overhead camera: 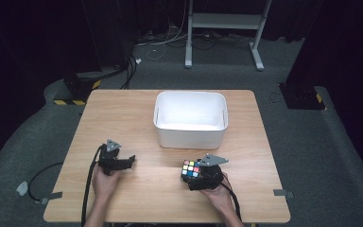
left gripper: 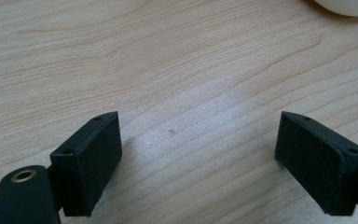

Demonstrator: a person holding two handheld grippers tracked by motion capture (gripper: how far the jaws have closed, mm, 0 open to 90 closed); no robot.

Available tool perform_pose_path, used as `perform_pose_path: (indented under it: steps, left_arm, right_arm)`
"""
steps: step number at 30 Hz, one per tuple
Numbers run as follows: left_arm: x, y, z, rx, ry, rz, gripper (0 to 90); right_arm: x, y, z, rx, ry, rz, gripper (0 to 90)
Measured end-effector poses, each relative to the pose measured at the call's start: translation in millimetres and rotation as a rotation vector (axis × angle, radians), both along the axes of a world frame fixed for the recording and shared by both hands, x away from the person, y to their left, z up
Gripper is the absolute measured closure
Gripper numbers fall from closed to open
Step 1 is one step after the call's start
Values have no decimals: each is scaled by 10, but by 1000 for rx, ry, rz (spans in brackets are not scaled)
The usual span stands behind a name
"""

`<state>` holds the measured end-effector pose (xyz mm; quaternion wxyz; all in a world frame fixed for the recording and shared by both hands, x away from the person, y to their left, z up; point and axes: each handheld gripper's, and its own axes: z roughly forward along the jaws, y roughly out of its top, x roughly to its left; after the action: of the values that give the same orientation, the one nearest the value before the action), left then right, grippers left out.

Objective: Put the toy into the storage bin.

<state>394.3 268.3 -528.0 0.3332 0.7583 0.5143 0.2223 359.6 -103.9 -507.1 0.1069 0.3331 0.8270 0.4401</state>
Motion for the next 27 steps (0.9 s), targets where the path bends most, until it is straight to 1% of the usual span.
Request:
perform_pose_path:
  steps: [2, 7, 15, 18, 20, 27]
  left_arm:
    - [0, 0, 0, 0, 0, 0, 147]
    - [0, 0, 0, 0, 0, 0, 147]
    - [0, -1, -1, -1, 0, 0, 147]
    - [0, 0, 0, 0, 0, 0, 147]
    - [0, 0, 0, 0, 0, 0, 147]
    - [0, 0, 0, -1, 1, 0, 147]
  right_arm:
    - [6, 10, -5, -7, -7, 3, 100]
    - [25, 40, -29, -10, 1, 6, 104]
    - [57, 86, -81, -32, 11, 18, 134]
    - [58, 101, -93, -49, -1, 22, 150]
    - [57, 111, -100, -60, 0, 26, 156]
    - [62, 122, -114, -68, -6, 28, 169]
